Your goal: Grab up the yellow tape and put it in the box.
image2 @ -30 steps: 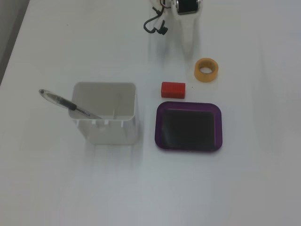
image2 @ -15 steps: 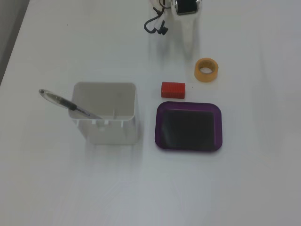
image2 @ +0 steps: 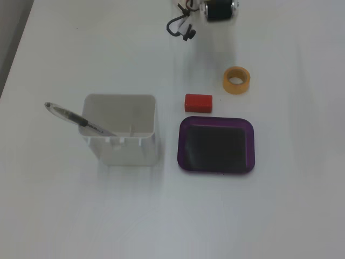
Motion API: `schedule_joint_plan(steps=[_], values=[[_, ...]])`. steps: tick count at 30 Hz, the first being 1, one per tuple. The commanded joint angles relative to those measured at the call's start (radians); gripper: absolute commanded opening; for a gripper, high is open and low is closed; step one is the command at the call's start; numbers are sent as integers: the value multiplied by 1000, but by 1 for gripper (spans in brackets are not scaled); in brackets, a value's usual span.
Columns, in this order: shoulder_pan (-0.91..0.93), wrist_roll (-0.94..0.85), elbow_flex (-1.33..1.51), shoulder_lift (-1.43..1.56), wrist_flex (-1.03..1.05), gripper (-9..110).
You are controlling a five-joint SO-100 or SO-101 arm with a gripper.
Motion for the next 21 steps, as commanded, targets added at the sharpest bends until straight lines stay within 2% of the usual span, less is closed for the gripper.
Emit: schedule_joint_plan(steps=[1,5,11,21], values=[[-49,20,-175,-238,17,6],[-114,54,-239,-365,17,12],[-170,58,-229,-383,9,12],[-161,54,-115,-390,-34,12]])
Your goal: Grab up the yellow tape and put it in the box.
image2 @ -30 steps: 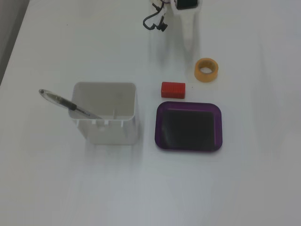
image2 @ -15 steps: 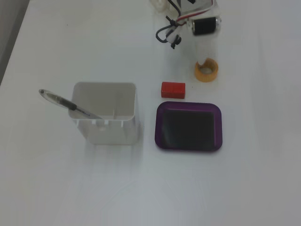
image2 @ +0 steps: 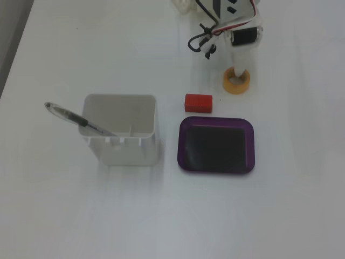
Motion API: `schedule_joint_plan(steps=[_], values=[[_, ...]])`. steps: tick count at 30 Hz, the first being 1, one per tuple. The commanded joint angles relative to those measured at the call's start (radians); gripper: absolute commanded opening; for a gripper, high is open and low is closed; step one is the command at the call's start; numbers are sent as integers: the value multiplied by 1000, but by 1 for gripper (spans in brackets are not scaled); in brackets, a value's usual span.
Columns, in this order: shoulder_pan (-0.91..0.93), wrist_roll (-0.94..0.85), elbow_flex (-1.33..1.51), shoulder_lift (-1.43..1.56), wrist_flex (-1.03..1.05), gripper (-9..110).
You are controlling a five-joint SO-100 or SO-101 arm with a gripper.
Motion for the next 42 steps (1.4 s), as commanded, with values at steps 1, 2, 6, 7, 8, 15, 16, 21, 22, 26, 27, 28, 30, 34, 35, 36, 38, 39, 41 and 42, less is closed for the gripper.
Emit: schedule_joint_plan(steps=[1,2,6,7,8,15,16,21,22,26,27,28,30,34,35,36,38,39,41,42], values=[[9,-5,23,3,-52,12],[9,-6,40,3,-67,12],[9,-6,94,3,-121,12],[9,-6,103,3,-133,12],[11,-6,107,3,-143,12],[11,-6,109,2,-152,-1],[9,-6,109,6,-146,-1],[2,-15,17,26,-112,-1],[2,-21,-29,37,-100,-1],[8,-43,-221,55,-64,-1],[11,-57,-275,55,-58,-1],[12,-66,-321,54,-58,-1],[12,-87,-408,37,-71,-1],[67,-121,-549,-80,-80,-1],[87,-120,-586,-129,-92,-1],[109,-117,-623,-179,-103,-1],[144,-110,-698,-276,-112,-1],[156,-110,-738,-321,-112,-1],[172,-109,-815,-407,-112,-1],[173,-109,-850,-446,-112,-1]])
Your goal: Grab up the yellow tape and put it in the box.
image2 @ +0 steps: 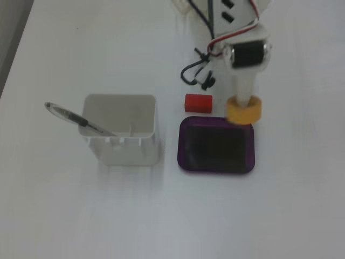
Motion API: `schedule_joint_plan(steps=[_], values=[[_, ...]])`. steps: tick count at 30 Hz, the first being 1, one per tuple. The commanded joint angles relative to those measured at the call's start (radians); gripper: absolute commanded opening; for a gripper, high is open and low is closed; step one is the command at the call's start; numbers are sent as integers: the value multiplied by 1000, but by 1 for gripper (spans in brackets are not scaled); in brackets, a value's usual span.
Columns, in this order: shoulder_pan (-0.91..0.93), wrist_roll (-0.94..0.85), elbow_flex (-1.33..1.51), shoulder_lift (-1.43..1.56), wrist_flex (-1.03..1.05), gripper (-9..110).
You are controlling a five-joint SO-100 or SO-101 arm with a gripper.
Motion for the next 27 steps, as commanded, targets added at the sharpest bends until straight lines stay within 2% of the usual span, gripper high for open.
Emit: schedule_joint_plan(steps=[1,11,27], values=[[14,2,-167,-109,-12,-1],[14,18,-255,-330,-2,-1],[60,11,-244,-359,2,2]])
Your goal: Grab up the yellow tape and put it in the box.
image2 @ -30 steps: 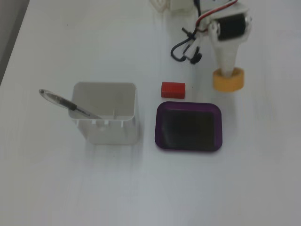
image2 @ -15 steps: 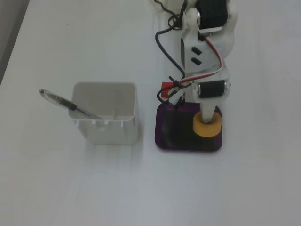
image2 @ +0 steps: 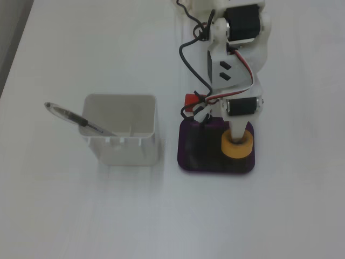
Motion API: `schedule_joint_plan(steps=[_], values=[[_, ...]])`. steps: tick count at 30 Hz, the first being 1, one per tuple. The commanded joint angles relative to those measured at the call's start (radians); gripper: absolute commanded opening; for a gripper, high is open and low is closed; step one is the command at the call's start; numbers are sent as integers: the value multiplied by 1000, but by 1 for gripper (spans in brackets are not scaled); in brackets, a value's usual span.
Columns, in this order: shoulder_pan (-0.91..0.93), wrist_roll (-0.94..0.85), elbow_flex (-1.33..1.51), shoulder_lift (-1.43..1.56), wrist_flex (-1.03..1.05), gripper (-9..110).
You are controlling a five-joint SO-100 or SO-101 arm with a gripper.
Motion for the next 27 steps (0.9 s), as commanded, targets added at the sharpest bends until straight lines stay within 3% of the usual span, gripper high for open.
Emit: schedule_joint_plan(steps=[1,14,27], values=[[38,-2,-38,12,2,3],[23,0,-101,67,184,9],[20,15,-178,491,541,9]])
